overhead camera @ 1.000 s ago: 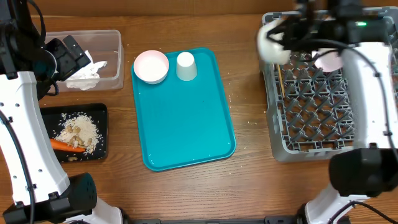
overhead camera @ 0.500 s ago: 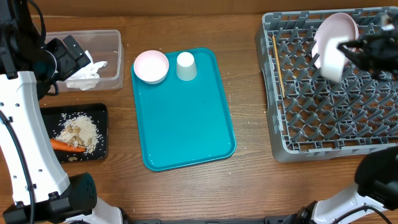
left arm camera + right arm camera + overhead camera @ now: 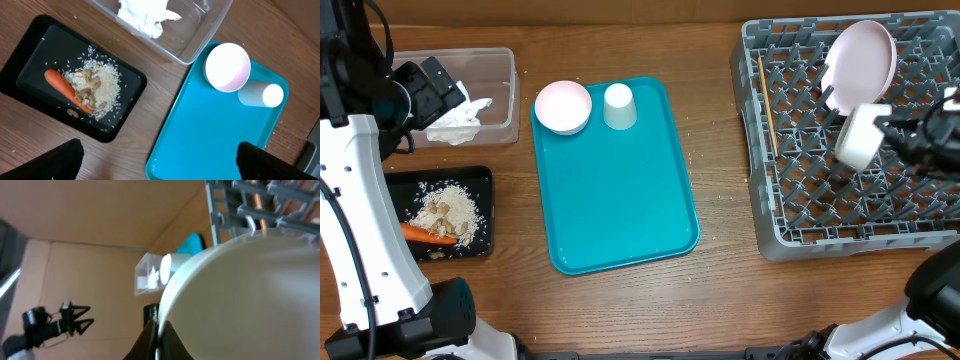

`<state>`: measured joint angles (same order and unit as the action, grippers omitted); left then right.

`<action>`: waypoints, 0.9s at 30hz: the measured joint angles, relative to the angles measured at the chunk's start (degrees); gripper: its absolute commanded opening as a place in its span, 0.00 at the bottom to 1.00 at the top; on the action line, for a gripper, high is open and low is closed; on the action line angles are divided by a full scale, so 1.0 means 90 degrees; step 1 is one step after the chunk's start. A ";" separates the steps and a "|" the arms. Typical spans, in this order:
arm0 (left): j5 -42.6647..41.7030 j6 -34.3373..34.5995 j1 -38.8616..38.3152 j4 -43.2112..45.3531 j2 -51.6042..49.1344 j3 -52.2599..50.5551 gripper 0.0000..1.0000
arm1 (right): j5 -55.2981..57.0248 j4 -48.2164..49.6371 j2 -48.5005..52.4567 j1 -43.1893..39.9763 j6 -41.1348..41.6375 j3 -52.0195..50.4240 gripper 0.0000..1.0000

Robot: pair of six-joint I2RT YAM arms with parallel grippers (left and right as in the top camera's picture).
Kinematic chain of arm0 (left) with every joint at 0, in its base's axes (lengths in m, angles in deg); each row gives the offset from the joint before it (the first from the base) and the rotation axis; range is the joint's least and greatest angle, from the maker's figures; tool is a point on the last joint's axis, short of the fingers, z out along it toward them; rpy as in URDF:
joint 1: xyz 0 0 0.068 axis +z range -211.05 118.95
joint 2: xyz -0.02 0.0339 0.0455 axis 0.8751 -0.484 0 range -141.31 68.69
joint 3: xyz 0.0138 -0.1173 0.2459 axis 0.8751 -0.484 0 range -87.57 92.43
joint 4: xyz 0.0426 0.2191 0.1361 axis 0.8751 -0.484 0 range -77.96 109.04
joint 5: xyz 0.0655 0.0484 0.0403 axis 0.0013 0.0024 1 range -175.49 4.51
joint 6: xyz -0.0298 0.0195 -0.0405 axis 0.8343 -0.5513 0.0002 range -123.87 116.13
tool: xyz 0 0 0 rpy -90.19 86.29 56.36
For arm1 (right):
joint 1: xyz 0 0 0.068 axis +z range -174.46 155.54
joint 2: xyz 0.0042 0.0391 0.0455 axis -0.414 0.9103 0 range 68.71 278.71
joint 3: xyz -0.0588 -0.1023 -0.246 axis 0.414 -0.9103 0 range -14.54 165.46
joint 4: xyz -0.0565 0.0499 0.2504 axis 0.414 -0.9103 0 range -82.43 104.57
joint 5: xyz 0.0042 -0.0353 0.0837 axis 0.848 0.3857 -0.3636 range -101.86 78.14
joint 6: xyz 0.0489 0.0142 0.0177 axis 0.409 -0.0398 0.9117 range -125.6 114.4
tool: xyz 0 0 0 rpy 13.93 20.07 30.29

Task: Sort waste into correct bins and load items into the dishwasher rack
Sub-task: 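Carry the white bowl right over the dish rack, then lower the bowl upside down into the rack and open the gripper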

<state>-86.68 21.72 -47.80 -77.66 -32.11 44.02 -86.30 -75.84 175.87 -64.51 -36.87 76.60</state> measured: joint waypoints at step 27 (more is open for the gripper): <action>0.0000 0.0000 0.0000 0.0000 0.0000 0.0000 1.00 | -0.0301 0.1712 0.0017 0.0163 -0.0170 -0.1022 0.04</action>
<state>-86.68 21.72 -47.80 -77.66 -32.11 44.02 -89.01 -60.43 176.02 -63.05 -38.40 67.39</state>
